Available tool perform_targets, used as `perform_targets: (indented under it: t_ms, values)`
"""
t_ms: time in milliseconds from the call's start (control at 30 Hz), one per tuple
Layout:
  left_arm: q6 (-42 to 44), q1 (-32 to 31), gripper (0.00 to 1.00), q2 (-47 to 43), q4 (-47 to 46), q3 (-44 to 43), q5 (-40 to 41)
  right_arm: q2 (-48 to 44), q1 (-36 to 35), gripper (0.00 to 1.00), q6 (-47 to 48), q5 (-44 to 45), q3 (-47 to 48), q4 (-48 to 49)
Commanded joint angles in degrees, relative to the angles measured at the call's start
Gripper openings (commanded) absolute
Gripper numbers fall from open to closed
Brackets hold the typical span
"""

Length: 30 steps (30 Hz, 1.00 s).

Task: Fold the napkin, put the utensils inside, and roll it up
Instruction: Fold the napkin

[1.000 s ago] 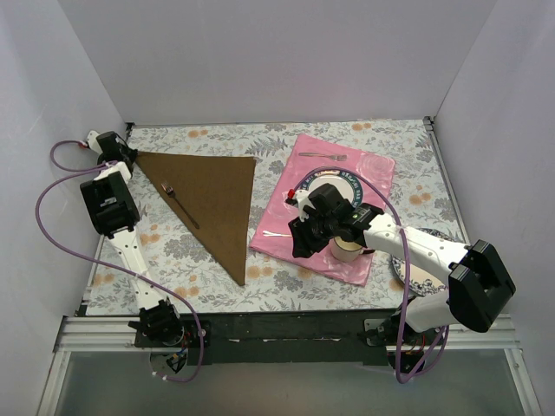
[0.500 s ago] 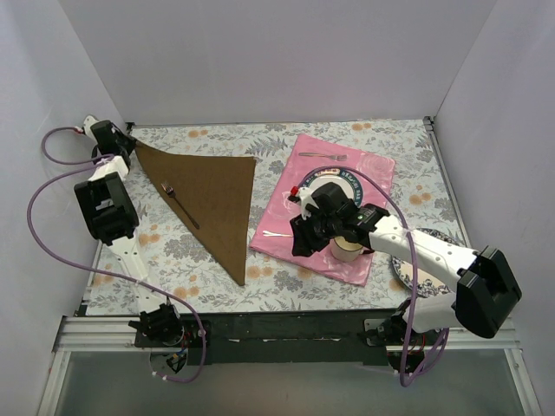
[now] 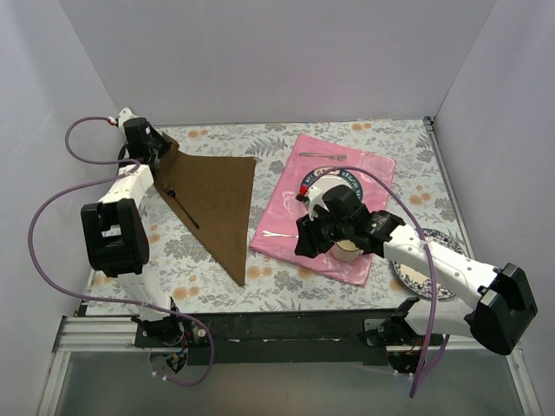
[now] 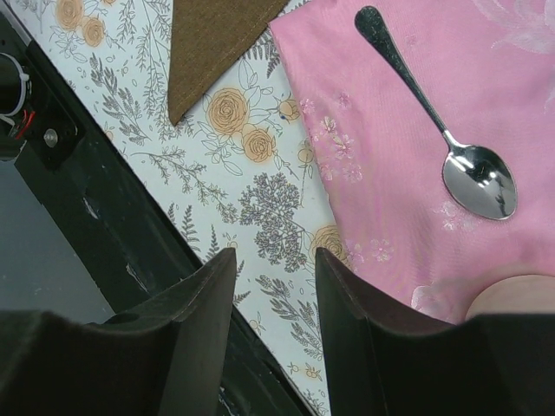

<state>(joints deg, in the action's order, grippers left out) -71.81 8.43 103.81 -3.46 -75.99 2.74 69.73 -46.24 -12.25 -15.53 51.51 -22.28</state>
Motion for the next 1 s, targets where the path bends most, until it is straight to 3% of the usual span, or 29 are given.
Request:
perform_targets:
  t_ms: [0, 333, 967]
  values:
    - [3.43, -0.86, 0.03, -8.43, 2.76, 3.21, 3.49, -2.85, 0.10, 0.50, 0.12, 0.15, -0.88, 1.72]
    - [3.96, -3.68, 0.04, -18.90, 7.51, 12.43, 2.10, -3.99, 0.10, 0.50, 0.83, 0.50, -1.32, 1.89]
    - [-5.27, -7.37, 0.03, -25.50, 15.06, 26.85, -1.69, -4.87, 0.18, 0.50, 1.27, 0.50, -2.55, 1.98]
